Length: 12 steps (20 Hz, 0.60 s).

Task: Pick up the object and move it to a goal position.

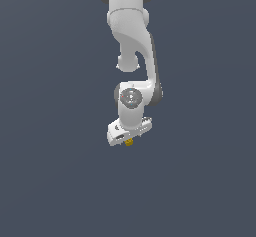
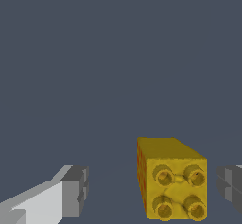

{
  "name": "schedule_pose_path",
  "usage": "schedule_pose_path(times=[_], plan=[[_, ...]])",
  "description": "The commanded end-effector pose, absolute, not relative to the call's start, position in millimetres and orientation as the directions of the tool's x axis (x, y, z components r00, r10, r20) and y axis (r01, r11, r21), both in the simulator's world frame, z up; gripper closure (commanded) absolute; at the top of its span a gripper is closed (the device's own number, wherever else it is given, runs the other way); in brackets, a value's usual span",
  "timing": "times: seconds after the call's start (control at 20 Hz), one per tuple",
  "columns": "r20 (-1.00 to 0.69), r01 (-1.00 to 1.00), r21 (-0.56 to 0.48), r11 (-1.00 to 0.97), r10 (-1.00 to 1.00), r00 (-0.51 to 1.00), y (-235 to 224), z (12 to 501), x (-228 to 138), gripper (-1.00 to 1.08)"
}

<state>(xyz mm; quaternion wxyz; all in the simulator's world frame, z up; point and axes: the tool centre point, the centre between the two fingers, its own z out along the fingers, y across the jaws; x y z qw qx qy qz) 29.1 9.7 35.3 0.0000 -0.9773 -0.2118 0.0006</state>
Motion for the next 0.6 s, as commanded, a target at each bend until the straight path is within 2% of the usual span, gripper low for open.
schedule_pose_path(times=[0.0,0.2,0.25,0.55], plan=[[0.000,0.415,0.000,-0.910,0.415,0.910,9.8,25.8,29.4,-0.92],[0.000,0.415,0.000,-0.910,0.415,0.910,9.7,22.0,30.5,-0.92],[0.000,0.415,0.000,-0.910,0.415,0.910,9.7,22.0,30.5,1.08],[0.000,0.415,0.000,-0.910,0.415,0.910,9.7,22.0,30.5,1.08]])
